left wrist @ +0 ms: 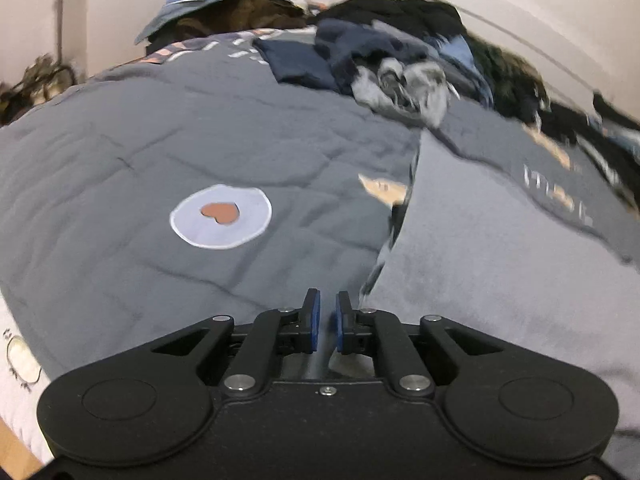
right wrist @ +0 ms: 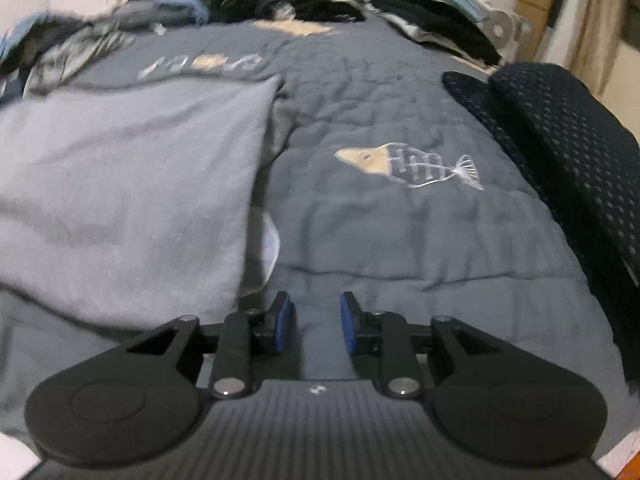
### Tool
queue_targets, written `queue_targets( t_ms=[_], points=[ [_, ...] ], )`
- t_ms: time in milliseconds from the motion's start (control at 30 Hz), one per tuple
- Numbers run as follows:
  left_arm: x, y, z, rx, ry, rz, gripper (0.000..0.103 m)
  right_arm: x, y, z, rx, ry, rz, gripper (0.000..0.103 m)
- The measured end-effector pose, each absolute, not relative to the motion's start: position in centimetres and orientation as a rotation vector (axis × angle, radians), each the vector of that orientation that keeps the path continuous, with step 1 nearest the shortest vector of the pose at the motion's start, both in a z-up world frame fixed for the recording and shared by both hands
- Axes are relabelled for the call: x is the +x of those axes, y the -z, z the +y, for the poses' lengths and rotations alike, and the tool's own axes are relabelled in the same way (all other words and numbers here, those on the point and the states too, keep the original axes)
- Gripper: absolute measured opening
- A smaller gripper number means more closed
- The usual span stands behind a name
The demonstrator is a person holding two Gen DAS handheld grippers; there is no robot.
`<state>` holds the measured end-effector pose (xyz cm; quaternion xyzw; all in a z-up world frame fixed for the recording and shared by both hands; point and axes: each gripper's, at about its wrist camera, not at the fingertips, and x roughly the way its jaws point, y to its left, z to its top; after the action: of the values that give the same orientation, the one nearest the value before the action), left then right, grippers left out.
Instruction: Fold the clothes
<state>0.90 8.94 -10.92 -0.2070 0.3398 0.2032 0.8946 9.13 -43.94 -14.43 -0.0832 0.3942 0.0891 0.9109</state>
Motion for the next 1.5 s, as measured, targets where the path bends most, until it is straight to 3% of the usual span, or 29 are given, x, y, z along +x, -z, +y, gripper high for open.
queue_targets(
  t_ms=[67, 133, 167, 267, 567, 1500],
  points=[
    [0.4, 9.9, 9.0, -0.472, -0.403, 0.665, 0.024, 8.9, 13.3, -44.5, -0.141, -0.172, 0.773, 0.037],
    [-0.2, 9.3, 8.9, -0.525, -0.396, 0.627, 0.059, 8.7, 12.1, -45.0, -0.066, -0.193, 0.727, 0.038],
    [-0.5, 9.2, 8.8, -0.553, -0.394, 0.608, 0.061, 8.7, 11.6, -45.3, -0.023, -0.205, 0.709, 0.04],
    [-0.8, 9.6, 8.3, -0.621, -0.381, 0.609, 0.061, 8.6, 11.0, -45.8, 0.103, -0.255, 0.681, 0.051],
    [-0.7, 11.8, 8.0, -0.71, -0.422, 0.637, 0.059, 9.1, 11.5, -42.6, 0.162, -0.368, 0.701, 0.064],
    [0.2, 9.7, 6.1, -0.705, -0.311, 0.567, 0.06, 10.5, 9.6, -41.0, 0.218, -0.285, 0.693, 0.067]
  ],
)
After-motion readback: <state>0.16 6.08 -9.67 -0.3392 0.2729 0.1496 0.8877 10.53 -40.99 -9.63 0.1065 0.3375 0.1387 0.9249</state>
